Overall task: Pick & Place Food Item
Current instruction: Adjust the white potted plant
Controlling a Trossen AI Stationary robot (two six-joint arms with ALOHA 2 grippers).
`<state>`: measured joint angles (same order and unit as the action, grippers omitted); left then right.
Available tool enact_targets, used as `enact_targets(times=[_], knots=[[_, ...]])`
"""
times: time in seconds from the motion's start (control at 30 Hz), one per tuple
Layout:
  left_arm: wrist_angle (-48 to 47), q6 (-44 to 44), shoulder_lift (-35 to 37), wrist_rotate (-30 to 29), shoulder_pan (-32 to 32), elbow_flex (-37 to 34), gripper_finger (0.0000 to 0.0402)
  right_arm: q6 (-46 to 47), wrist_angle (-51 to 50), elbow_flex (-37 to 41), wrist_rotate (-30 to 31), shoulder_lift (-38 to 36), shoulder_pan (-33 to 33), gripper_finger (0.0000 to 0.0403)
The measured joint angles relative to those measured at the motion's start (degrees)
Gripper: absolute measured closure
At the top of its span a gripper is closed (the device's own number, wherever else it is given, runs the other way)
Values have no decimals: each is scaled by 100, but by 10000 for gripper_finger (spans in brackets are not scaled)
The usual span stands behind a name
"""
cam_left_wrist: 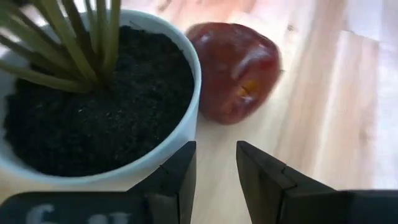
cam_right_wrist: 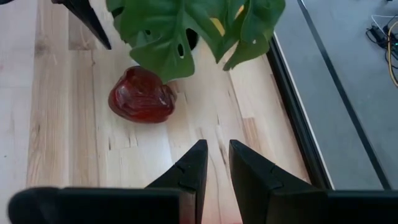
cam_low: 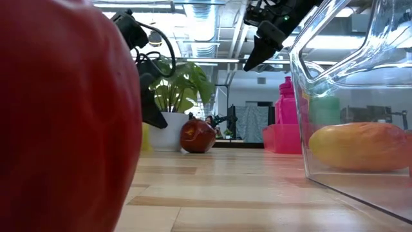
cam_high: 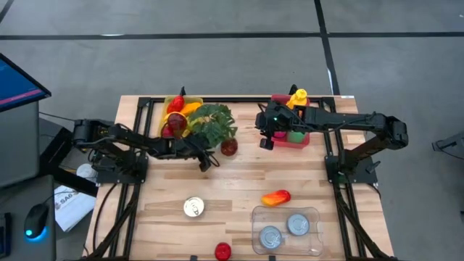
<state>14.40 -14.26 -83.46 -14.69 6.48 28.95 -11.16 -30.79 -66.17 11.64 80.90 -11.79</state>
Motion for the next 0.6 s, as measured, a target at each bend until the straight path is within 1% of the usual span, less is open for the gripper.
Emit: enact_targets(times=[0.1,0.3,0.53,0.6], knots=[[-5,0,0,-326,14,5,298,0,0,0,0,0,0,340],[151,11,-131,-409,244,9,298,2,0,0,0,0,0,340],[989,376,-623,-440,487,9,298,4,2,0,0,0,0,340],[1140,382,-708,-559,562,11,298,4,2,0,-2,0,0,340]])
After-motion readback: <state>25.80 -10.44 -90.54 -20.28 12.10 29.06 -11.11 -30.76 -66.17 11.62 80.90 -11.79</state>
